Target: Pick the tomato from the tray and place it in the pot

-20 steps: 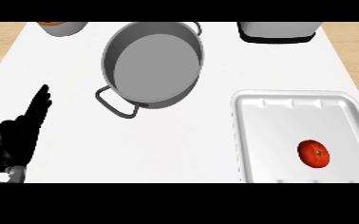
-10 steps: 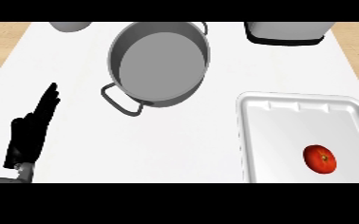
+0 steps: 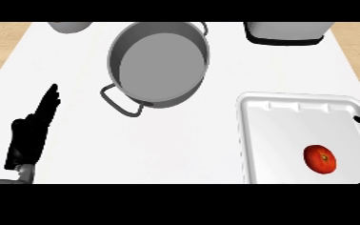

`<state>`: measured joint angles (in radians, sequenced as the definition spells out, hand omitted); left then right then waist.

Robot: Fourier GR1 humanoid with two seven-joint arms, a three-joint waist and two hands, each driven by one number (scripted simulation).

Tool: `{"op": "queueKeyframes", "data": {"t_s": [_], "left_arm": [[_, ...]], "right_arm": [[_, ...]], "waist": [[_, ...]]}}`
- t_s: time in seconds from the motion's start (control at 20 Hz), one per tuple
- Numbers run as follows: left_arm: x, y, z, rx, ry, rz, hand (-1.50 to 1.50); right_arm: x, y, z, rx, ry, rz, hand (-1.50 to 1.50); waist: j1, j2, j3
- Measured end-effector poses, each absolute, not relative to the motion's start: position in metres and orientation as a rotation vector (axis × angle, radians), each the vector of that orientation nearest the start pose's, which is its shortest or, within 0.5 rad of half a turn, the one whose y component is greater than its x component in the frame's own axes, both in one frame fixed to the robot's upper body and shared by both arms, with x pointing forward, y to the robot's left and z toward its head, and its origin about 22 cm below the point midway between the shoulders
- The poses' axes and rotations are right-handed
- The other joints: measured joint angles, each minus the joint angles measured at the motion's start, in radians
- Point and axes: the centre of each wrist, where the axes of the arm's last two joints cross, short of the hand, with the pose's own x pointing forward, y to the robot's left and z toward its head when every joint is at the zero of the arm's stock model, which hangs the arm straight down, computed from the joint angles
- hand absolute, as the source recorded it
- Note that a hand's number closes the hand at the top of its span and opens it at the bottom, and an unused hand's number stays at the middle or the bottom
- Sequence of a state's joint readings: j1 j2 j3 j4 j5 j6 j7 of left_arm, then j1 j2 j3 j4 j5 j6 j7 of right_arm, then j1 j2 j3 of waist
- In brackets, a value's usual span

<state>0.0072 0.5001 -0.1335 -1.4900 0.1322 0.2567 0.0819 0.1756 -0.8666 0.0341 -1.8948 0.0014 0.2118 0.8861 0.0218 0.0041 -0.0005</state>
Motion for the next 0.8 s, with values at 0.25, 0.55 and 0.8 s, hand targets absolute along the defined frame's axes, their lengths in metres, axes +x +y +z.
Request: {"op": "queueKeyframes", "data": {"t_s": [0.25,0.55,0.8], "left_arm": [[0.232,0.328,0.015,0.426,-1.386,-0.155,0.0],[0.236,0.333,0.021,0.428,-1.385,-0.15,0.0],[0.235,0.334,0.022,0.432,-1.386,-0.147,0.0]], "right_arm": [[0.221,-0.335,0.123,-0.671,-0.621,0.682,-1.5],[0.24,-0.33,0.101,-0.677,-0.571,0.711,-1.5],[0.246,-0.325,0.089,-0.665,-0.543,0.726,-1.5]], "waist": [[-0.009,-0.002,0.0],[-0.014,-0.003,0.001],[-0.017,-0.004,0.0]]}}
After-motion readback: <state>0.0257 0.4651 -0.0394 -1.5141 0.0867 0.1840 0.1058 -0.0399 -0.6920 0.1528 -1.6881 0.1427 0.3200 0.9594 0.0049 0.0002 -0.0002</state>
